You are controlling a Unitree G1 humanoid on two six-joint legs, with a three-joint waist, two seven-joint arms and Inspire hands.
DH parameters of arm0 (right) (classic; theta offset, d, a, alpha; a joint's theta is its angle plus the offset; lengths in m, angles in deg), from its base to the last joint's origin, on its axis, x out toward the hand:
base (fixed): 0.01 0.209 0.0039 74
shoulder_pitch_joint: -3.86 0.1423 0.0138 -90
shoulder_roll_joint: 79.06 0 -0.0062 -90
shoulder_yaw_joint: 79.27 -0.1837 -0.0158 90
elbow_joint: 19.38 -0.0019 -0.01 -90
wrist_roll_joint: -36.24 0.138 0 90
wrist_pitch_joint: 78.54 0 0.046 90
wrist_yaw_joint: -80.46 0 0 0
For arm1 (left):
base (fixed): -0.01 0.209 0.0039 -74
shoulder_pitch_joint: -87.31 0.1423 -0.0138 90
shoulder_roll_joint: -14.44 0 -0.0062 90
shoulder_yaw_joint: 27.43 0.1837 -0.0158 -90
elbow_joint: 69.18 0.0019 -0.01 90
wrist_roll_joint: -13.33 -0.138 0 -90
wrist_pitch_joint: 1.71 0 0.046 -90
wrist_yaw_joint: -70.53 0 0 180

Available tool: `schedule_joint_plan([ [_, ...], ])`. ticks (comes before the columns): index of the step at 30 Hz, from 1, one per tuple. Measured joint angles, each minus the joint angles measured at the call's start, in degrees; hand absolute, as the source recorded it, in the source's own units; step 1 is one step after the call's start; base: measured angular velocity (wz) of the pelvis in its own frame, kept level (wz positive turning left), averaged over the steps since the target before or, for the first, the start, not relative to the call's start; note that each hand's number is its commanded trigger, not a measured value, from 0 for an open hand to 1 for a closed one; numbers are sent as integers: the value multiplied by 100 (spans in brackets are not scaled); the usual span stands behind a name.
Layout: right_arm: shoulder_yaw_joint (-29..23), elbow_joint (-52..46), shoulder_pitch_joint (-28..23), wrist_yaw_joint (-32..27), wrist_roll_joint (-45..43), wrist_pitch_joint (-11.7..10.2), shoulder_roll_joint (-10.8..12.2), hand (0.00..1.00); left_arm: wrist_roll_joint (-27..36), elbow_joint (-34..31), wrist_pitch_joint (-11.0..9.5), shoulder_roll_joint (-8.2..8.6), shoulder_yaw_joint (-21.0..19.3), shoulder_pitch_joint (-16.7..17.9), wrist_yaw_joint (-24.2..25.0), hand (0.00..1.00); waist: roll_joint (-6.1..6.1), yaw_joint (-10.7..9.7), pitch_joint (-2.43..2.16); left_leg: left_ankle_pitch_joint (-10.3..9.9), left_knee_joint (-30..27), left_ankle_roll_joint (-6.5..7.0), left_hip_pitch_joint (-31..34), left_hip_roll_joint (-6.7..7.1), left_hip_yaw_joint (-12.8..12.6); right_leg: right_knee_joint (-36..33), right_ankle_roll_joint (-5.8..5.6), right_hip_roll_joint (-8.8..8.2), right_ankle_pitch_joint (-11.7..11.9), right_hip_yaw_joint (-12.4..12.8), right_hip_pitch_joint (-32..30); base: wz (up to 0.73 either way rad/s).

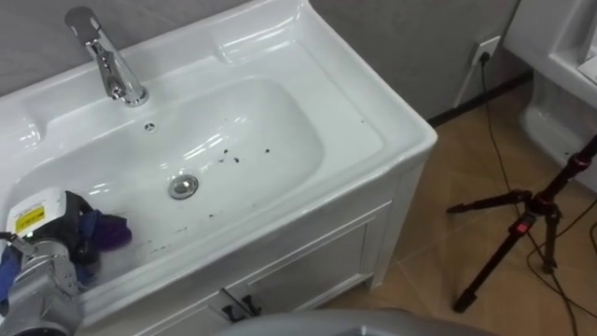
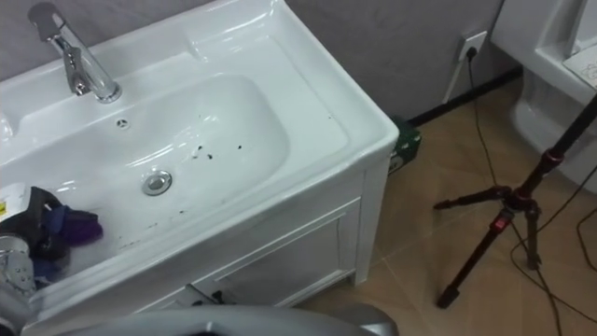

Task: Wipe basin

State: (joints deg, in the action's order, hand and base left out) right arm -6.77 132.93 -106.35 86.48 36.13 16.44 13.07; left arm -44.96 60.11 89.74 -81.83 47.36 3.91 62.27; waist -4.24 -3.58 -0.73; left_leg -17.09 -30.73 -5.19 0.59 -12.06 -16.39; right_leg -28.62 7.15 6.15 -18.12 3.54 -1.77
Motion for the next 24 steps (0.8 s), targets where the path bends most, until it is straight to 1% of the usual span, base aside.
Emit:
schedule_joint_plan([
  [1, 0, 0, 2, -21, 15, -16, 0, 0, 0, 0, -15, -10, 0, -16, 0, 100, -15, 19, -8, 1, 2, 0, 7, -2, -1, -3, 2, 0, 1, -7, -23, 11],
  [2, 2, 2, 14, -54, 66, -67, 0, 0, 0, 0, -48, -44, 0, -35, 0, 100, -21, 67, -1, 3, 12, -1, 8, -2, -1, -1, 11, 0, 2, -17, -34, 4],
  [3, 5, 21, 15, -82, 141, -131, 3, 0, 0, 0, -72, -87, 0, -40, -3, 100, -30, 77, -5, 3, 34, -2, 1, -2, -1, 7, 22, 0, -4, -41, -27, 4],
  [6, 4, 66, 13, -135, 305, -249, 4, 0, 0, 0, -131, -191, -1, -42, -18, 100, -31, 92, 3, 12, 78, -19, -15, -3, -1, 19, 50, -6, -21, -104, -15, 8],
  [9, 4, 65, 15, -104, 308, -251, 3, 0, -25, 0, -138, -288, -1, -46, -18, 100, -34, 87, 20, 24, 100, -41, -1, 8, 87, 18, 80, -7, -41, -154, -16, 7],
  [11, 10, 66, 34, -84, 308, -255, 3, 0, -26, -4, -140, -343, 0, -49, -18, 100, -36, 81, 26, 26, 101, -43, 19, 6, 99, 8, 96, -8, -61, -179, -29, 8],
  [12, 11, 66, 52, -80, 308, -256, 1, 0, -35, -7, -139, -368, 0, -51, -18, 100, -36, 56, 30, 26, 101, -43, 44, 21, 164, 6, 98, -8, -72, -195, -31, 13],
  [14, 53, 68, 66, -56, 305, -261, -14, 0, -42, -43, -138, -373, 0, -57, -11, 100, -34, 39, 38, 28, 82, -42, 106, 61, 299, -3, 96, -11, -95, -203, -29, 13],
  [16, 55, 80, 58, -6, 307, -269, -18, 0, -38, -80, -121, -374, 0, -59, 10, 100, -28, 14, 55, 28, -12, -42, 176, 55, 319, -2, 96, -11, -104, -216, -29, 11],
  [17, 72, 82, 74, 25, 324, -311, -16, 0, 3, -182, -101, -374, 0, -60, 44, 100, -17, -12, 92, 28, -16, -42, 199, 59, 340, 1, 96, -15, -106, -228, -32, 13],
  [18, 154, 89, 86, 36, 426, -377, -24, 0, 45, -296, -67, -374, 6, -59, 61, 100, 7, -52, 147, 28, -11, -42, 214, 72, 372, 7, 91, -16, -109, -238, -32, 15],
  [19, 192, 102, 93, 39, 457, -398, -27, 0, 67, -346, -29, -373, 17, -59, 80, 100, 24, -68, 163, 29, -13, -42, 224, 80, 404, 7, 85, -19, -114, -253, -37, 14],
  [20, 286, 193, 123, 36, 485, -429, -29, 0, 143, -421, 19, -373, 23, -59, 153, 100, 46, -85, 165, 29, -11, -43, 228, 81, 396, 8, 81, -25, -124, -269, -57, 8],
  [21, 360, 257, 135, 41, 485, -426, -27, 0, 220, -492, 80, -373, 34, -59, 231, 100, 90, -87, 152, 29, -11, -43, 231, 81, 385, 8, 82, -28, -136, -271, -68, 4],
  [22, 406, 281, 136, 40, 489, -426, -26, 0, 340, -509, 111, -373, 35, -61, 263, 100, 95, -96, 154, 29, -12, -43, 235, 80, 374, 7, 83, -29, -141, -272, -71, 0],
  [24, 505, 410, 149, 37, 591, -411, -21, 0, 983, -505, 230, -340, 35, -154, 426, 100, 162, -109, 134, 29, -24, -43, 279, 76, 376, -1, 88, -29, -153, -284, -99, 4],
])
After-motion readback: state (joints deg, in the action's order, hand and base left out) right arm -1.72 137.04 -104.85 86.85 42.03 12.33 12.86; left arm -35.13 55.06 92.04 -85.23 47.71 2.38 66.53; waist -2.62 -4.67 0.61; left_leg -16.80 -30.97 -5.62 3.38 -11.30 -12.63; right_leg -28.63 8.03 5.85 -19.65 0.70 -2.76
